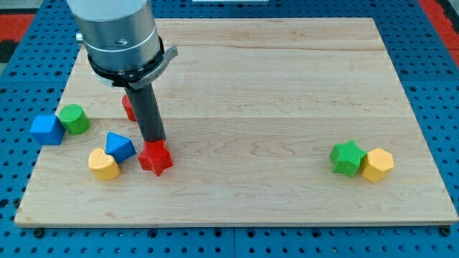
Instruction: Place the arm to the bottom of the yellow heart
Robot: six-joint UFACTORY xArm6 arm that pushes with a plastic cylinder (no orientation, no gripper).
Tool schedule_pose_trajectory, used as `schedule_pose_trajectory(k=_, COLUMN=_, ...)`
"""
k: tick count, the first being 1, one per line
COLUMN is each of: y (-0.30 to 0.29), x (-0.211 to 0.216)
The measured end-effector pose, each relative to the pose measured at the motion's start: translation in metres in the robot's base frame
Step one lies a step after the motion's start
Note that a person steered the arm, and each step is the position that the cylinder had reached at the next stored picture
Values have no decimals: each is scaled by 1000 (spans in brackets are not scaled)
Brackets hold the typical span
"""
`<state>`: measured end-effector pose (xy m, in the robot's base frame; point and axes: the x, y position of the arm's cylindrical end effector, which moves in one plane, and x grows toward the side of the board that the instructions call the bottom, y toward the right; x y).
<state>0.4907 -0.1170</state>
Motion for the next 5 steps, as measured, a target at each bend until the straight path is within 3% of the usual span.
schedule_pose_trajectory(k=1, y=0, x=-2)
schedule_pose_trajectory(k=2, y=41, x=-36)
schedule_pose_trajectory(k=3, y=67, x=-36)
schedule_pose_trajectory(k=4, y=63, x=-6)
schedule_pose_trajectory(k=5, y=53, x=59)
